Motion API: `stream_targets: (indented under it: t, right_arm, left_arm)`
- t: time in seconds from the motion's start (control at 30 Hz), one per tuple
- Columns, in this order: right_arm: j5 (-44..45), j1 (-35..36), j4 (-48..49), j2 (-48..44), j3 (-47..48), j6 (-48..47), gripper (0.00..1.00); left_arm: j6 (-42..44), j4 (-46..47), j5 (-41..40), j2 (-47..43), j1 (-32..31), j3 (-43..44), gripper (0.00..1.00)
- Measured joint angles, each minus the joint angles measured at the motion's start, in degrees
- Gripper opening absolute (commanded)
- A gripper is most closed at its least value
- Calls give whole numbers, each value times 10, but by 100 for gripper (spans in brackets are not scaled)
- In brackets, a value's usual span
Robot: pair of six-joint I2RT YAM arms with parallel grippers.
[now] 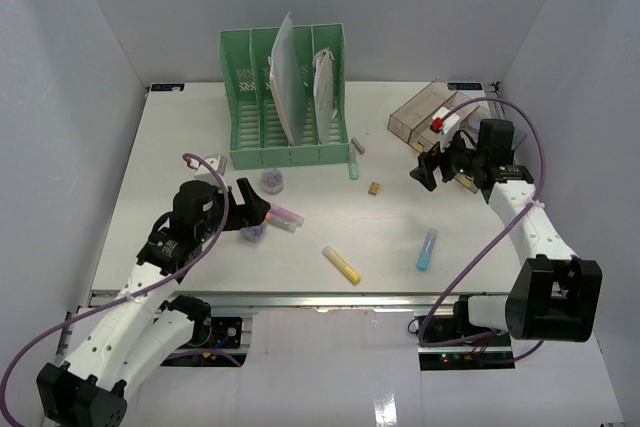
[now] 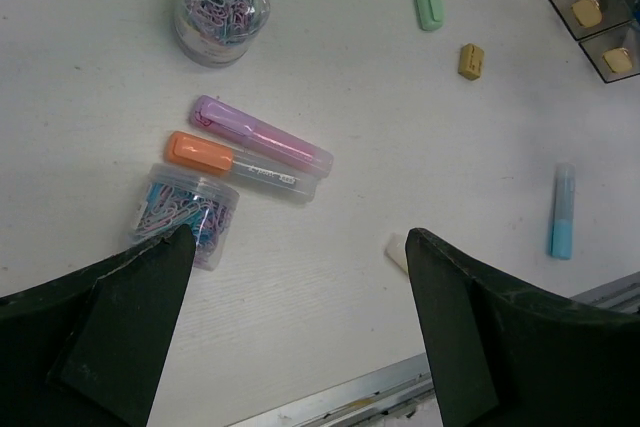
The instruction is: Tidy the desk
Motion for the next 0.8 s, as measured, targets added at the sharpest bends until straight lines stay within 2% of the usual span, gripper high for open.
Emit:
stream_targets:
  t: [0.2, 0.37, 0.6, 0.8]
  right_arm:
    - [-18, 56, -29, -61, -30, -13, 90]
    - [-22, 89, -39, -96, -59, -10, 90]
    - [-28, 94, -34, -121, -99, 9, 90]
    - [-30, 94, -30, -133, -100, 14, 90]
  left_arm:
    - [-92, -60, -2, -16, 0, 13, 87]
    - [-174, -135, -28, 1, 0, 44, 86]
    - [-257, -202, -52, 97, 0, 61, 87]
    - [-280, -207, -53, 163, 0, 62, 93]
